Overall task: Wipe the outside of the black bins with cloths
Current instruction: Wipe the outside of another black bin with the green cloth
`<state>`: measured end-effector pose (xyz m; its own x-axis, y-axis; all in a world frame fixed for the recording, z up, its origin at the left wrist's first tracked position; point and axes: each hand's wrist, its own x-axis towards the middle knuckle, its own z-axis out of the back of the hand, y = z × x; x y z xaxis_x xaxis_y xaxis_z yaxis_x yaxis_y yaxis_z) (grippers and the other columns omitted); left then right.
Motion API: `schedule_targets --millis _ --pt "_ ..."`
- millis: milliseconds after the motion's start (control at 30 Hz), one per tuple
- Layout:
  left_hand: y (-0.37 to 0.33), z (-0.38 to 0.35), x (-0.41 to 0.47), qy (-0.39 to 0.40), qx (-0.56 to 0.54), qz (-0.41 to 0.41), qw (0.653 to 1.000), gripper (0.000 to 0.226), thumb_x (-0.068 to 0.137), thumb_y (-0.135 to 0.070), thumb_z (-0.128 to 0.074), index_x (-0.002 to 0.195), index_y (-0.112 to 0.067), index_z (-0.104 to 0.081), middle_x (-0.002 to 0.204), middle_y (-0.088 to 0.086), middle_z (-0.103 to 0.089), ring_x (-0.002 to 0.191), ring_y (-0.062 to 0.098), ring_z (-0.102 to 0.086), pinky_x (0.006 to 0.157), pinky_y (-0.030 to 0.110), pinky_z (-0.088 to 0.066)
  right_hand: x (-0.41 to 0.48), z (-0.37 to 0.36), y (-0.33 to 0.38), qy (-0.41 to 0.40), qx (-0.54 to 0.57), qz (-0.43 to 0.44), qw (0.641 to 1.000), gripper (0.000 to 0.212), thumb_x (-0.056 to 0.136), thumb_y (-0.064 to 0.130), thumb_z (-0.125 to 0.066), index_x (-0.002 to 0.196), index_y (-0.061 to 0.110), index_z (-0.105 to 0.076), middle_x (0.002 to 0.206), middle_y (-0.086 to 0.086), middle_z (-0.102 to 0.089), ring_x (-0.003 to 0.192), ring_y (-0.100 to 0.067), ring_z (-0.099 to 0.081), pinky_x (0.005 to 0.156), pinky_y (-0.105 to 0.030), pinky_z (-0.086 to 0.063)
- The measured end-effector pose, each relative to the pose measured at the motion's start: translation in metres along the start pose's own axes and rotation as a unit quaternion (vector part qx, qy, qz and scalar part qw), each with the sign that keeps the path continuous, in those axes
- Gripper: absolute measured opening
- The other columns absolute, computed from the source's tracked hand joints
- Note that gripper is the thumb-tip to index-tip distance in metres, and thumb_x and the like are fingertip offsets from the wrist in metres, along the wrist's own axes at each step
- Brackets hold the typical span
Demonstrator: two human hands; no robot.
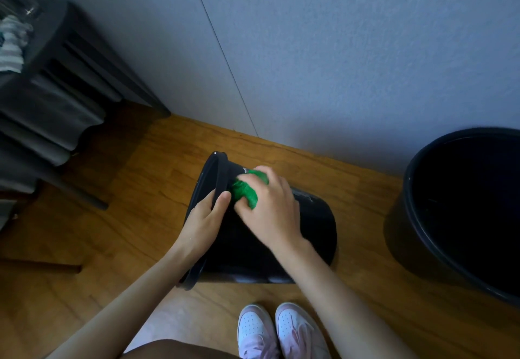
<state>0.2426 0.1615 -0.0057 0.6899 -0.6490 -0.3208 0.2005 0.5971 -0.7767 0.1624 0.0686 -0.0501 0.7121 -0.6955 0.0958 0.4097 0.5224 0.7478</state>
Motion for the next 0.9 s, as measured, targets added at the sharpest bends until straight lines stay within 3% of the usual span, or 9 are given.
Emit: schedule_targets --millis 133,233,367,467,533,600,667,733,900 --pt "0.001 0.002 -0.007 0.027 -0.010 -0.007 1.000 0.023 0.098 -0.033 -0.037 0.100 -0.028 -0.059 0.097 -0.004 -0.068 0.093 0.008 -0.064 0.081 0.024 -0.049 0.020 0.004 -0.053 0.051 -0.029 -0.128 0.990 0.037 0.086 0.032 -0.056 0.123 0.028 -0.057 0.131 0.001 -0.046 0.111 -0.027 -0.050 0.082 -0.028 -0.038" --pt "-0.002 0.003 -0.009 0.035 -0.075 0.012 0.996 0.021 0.099 -0.029 -0.038 0.107 -0.032 -0.058 0.104 -0.005 -0.068 0.096 0.008 -0.065 0.087 0.028 -0.050 0.008 0.003 -0.086 0.038 -0.031 -0.191 0.980 0.034 0.086 0.030 -0.055 0.119 0.028 -0.060 0.127 -0.001 -0.047 0.111 -0.029 -0.049 0.087 -0.034 -0.040" --pt "-0.013 0.004 -0.007 0.040 -0.156 0.030 0.986 0.033 0.096 -0.013 -0.037 0.115 -0.034 -0.053 0.104 -0.006 -0.067 0.093 0.012 -0.065 0.075 0.026 -0.048 -0.005 0.000 -0.091 -0.004 -0.030 -0.171 0.985 0.037 0.085 0.026 -0.059 0.121 0.026 -0.061 0.128 0.001 -0.047 0.114 -0.026 -0.047 0.086 -0.028 -0.036" --pt "-0.017 0.004 0.006 0.004 -0.135 0.082 0.987 0.026 0.090 -0.009 -0.041 0.091 -0.031 -0.054 0.096 0.002 -0.061 0.086 0.017 -0.057 0.073 0.030 -0.045 -0.008 -0.001 -0.088 -0.019 -0.029 -0.147 0.989 0.039 0.083 0.023 -0.062 0.123 0.025 -0.060 0.129 0.002 -0.046 0.116 -0.023 -0.046 0.083 -0.022 -0.029" --pt "-0.014 0.002 0.014 0.003 -0.116 0.122 0.986 0.011 0.091 -0.024 -0.047 0.094 -0.024 -0.057 0.103 0.005 -0.060 0.090 0.017 -0.057 0.079 0.033 -0.046 -0.010 0.000 -0.090 -0.024 -0.027 -0.136 0.990 0.040 0.082 0.022 -0.062 0.122 0.025 -0.061 0.129 0.003 -0.046 0.116 -0.022 -0.047 0.084 -0.023 -0.032" --pt "-0.014 0.001 0.017 0.036 -0.094 0.146 0.984 0.031 0.090 -0.045 -0.050 0.108 -0.021 -0.057 0.107 0.000 -0.062 0.099 0.018 -0.058 0.089 0.036 -0.046 -0.014 0.002 -0.091 -0.030 -0.022 -0.122 0.992 0.041 0.081 0.020 -0.062 0.121 0.025 -0.061 0.128 0.003 -0.047 0.115 -0.021 -0.048 0.084 -0.023 -0.033" --pt "-0.015 -0.001 0.017 0.038 -0.075 0.128 0.988 0.032 0.091 -0.046 -0.050 0.110 -0.021 -0.056 0.104 -0.002 -0.064 0.096 0.013 -0.060 0.083 0.030 -0.048 -0.019 0.003 -0.092 -0.036 -0.013 -0.109 0.993 0.041 0.079 0.018 -0.063 0.120 0.024 -0.062 0.127 0.003 -0.048 0.114 -0.020 -0.049 0.083 -0.021 -0.034" --pt "-0.017 -0.003 0.015 0.024 -0.048 0.072 0.996 0.024 0.095 -0.035 -0.048 0.112 -0.019 -0.056 0.100 -0.005 -0.064 0.092 0.008 -0.060 0.072 0.021 -0.048 -0.027 0.003 -0.092 -0.053 -0.003 -0.100 0.994 0.042 0.077 0.016 -0.064 0.119 0.024 -0.062 0.126 0.003 -0.049 0.113 -0.019 -0.050 0.083 -0.021 -0.036" --pt "-0.016 -0.008 0.011 0.027 -0.031 0.009 0.999 0.016 0.095 -0.023 -0.050 0.108 -0.027 -0.057 0.100 -0.011 -0.066 0.093 0.002 -0.062 0.073 0.016 -0.048 -0.035 0.001 -0.087 -0.123 0.039 -0.092 0.987 0.045 0.071 0.011 -0.067 0.115 0.021 -0.062 0.123 0.000 -0.053 0.108 -0.021 -0.054 0.084 -0.027 -0.041"
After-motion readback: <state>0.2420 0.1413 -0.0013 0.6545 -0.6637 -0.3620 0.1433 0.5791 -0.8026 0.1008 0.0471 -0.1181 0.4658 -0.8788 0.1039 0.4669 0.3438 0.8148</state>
